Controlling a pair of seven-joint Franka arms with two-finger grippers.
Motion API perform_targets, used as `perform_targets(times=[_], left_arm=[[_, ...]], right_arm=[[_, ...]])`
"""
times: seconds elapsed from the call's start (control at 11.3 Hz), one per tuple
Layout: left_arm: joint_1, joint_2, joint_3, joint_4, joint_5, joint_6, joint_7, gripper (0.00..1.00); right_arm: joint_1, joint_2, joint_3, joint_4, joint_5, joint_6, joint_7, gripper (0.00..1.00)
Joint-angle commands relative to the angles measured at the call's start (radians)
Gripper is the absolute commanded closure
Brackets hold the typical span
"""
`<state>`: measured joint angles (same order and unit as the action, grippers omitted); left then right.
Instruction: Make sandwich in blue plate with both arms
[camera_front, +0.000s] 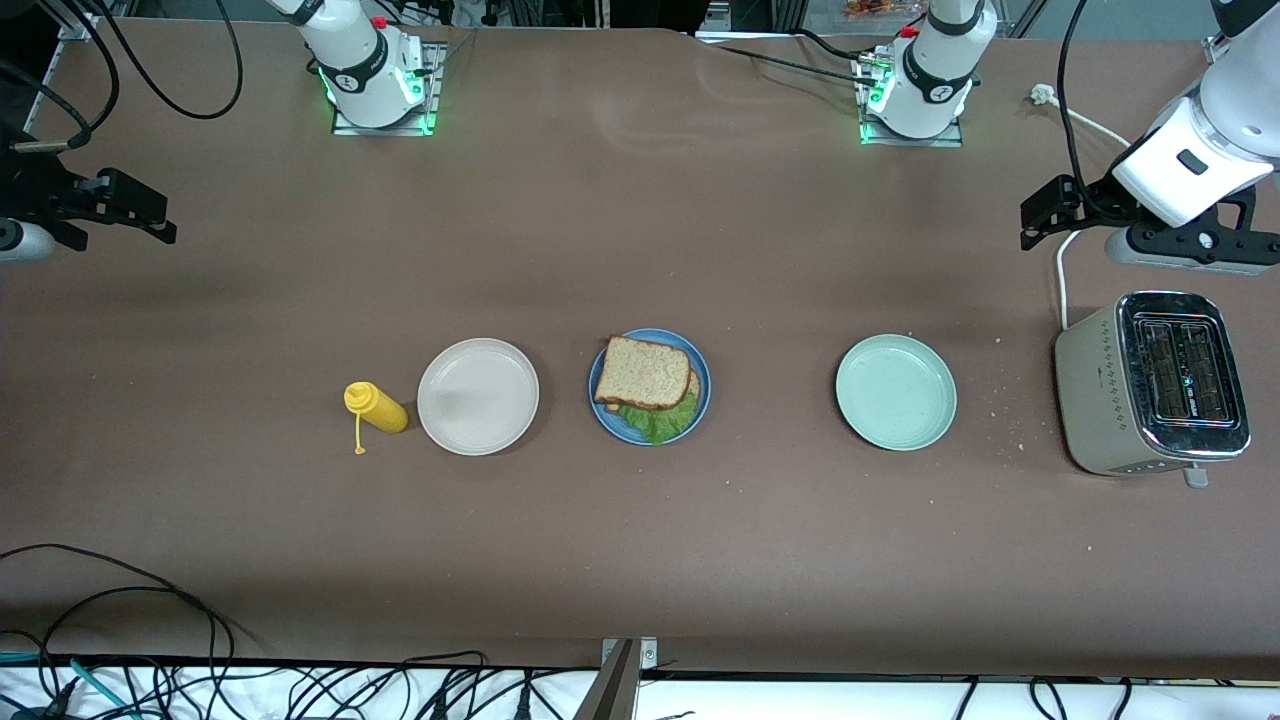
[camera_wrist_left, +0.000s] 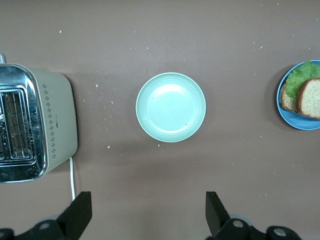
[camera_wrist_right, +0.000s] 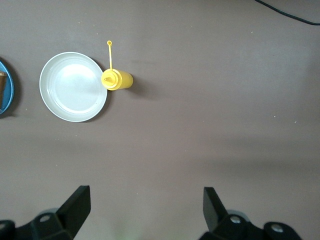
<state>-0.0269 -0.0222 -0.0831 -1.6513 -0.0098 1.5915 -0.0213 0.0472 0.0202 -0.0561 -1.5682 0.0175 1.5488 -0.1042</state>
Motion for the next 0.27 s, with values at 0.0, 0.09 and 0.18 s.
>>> perform_targets(times=[0.0,0.09,0.18], left_arm=[[0.002,0.001,-0.003,0.010,0.007,0.004,-0.011,0.00],[0.002,0.001,-0.003,0.010,0.004,0.002,-0.012,0.00],[0.002,0.001,-0.003,0.010,0.004,0.001,-0.012,0.00]], right_arm=[[0.000,0.001,0.001,0.020,0.018,-0.019,0.008,0.00],[0.000,0.001,0.001,0.020,0.016,-0.019,0.008,0.00],[-0.001,0.001,0.001,0.020,0.018,-0.019,0.008,0.00]])
